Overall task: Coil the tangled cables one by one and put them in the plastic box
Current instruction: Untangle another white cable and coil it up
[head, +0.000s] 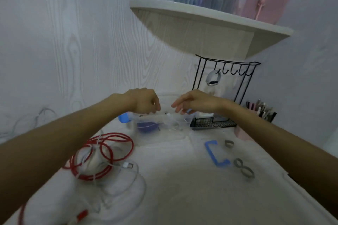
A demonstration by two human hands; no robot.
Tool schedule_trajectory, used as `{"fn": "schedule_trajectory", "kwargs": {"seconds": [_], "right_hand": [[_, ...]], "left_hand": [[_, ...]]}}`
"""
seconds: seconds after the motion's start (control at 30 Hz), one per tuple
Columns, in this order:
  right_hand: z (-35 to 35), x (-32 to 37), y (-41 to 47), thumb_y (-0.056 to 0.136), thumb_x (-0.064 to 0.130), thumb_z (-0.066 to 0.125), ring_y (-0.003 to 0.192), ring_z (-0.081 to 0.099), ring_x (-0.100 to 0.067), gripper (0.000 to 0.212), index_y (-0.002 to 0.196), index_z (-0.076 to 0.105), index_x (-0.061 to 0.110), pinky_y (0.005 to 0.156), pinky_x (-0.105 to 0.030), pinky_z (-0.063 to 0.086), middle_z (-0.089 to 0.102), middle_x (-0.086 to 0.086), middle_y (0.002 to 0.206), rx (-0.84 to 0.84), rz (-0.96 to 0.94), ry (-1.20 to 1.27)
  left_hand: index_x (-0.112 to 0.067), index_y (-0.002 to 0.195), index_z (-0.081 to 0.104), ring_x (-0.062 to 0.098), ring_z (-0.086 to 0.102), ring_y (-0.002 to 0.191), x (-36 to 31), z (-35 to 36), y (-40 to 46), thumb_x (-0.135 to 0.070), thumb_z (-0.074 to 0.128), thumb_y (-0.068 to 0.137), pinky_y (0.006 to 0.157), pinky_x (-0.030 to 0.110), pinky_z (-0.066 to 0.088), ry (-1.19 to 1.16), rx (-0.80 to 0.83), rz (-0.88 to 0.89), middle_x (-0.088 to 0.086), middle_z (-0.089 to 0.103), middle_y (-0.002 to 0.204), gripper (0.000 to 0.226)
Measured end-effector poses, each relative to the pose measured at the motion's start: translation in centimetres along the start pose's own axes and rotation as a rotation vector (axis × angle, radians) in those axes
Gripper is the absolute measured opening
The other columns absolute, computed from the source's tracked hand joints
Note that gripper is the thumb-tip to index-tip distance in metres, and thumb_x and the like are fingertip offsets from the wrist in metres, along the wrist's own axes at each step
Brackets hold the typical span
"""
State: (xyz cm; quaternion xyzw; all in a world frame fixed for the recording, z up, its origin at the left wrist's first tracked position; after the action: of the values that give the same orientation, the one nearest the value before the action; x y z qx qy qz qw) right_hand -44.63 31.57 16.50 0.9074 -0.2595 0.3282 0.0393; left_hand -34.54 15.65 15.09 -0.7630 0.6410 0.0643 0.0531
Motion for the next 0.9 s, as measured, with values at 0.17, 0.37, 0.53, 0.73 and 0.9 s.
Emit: {"fn": "schedule_trajectory", "kwargs": {"seconds": [0.17, 0.37, 0.53, 0.73, 0.9], "right_hand": [[8.1, 0.0, -4.6, 0.098, 0.011, 0.046, 0.091, 0.063, -0.007, 0.027, 0.119, 0.063, 0.012, 0.072, -0.009, 0.049, 0.067, -0.003, 0.112, 0.157, -0.036, 0.001], [22.1, 2.9, -6.0, 0.099, 0.035, 0.041, 0.133, 0.038, -0.016, 0.039, 0.138, 0.045, 0.029, 0.109, -0.034, 0.030, 0.041, 0.005, 0.147, 0.195, -0.291, -0.299], [25.8, 3.5, -6.8, 0.100, 0.038, 0.034, 0.129, 0.039, -0.013, 0.032, 0.122, 0.057, 0.029, 0.104, -0.040, 0.019, 0.052, 0.010, 0.135, -0.060, -0.306, -0.318], [26.3, 2.4, -8.3, 0.096, 0.039, 0.047, 0.139, 0.027, -0.008, 0.047, 0.140, 0.036, 0.028, 0.119, -0.038, 0.004, 0.036, 0.009, 0.148, -0.235, -0.399, -0.388], [27.7, 4.1, -9.9, 0.093, 0.022, 0.056, 0.115, 0.057, -0.016, 0.026, 0.118, 0.063, 0.022, 0.105, -0.035, 0.041, 0.062, 0.000, 0.125, -0.260, -0.759, -0.435]], "left_hand": [[-0.033, 0.121, 0.060, 0.015, 0.056, 0.111, 1.0, 2.4, -9.0, -0.032, 0.051, 0.094, 0.091, 0.030, 0.042, 0.037, -0.035, -0.057, -0.009, 0.060, 0.125, 0.029], [-0.023, 0.143, 0.038, 0.016, 0.035, 0.136, 4.7, 8.3, -18.3, -0.027, 0.041, 0.101, 0.110, 0.025, 0.025, -0.117, 0.198, -0.134, -0.001, 0.039, 0.149, 0.042], [-0.026, 0.148, 0.027, 0.011, 0.033, 0.137, 6.9, 10.9, -23.3, -0.047, 0.051, 0.092, 0.111, 0.023, 0.024, -0.433, -0.200, -0.261, -0.009, 0.034, 0.150, 0.064], [-0.025, 0.108, 0.068, 0.019, 0.062, 0.100, 7.7, 13.1, -26.9, -0.045, 0.035, 0.098, 0.093, 0.030, 0.043, -0.636, -0.098, -0.374, 0.001, 0.068, 0.102, 0.040], [-0.010, 0.091, 0.073, 0.013, 0.069, 0.091, 5.3, 12.5, -26.2, -0.018, 0.043, 0.100, 0.081, 0.020, 0.050, -1.030, -0.234, -0.266, 0.000, 0.075, 0.094, 0.033]]}}
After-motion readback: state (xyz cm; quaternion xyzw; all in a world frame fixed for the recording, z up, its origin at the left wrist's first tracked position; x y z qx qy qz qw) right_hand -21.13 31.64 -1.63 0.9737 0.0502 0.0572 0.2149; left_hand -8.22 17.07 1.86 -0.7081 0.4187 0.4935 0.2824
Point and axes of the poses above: each hand's wrist, its own y-axis towards the middle knuckle, its own z-axis out of the palm, x = y × z, the point moved 2 cm from there along y, towards the middle knuckle
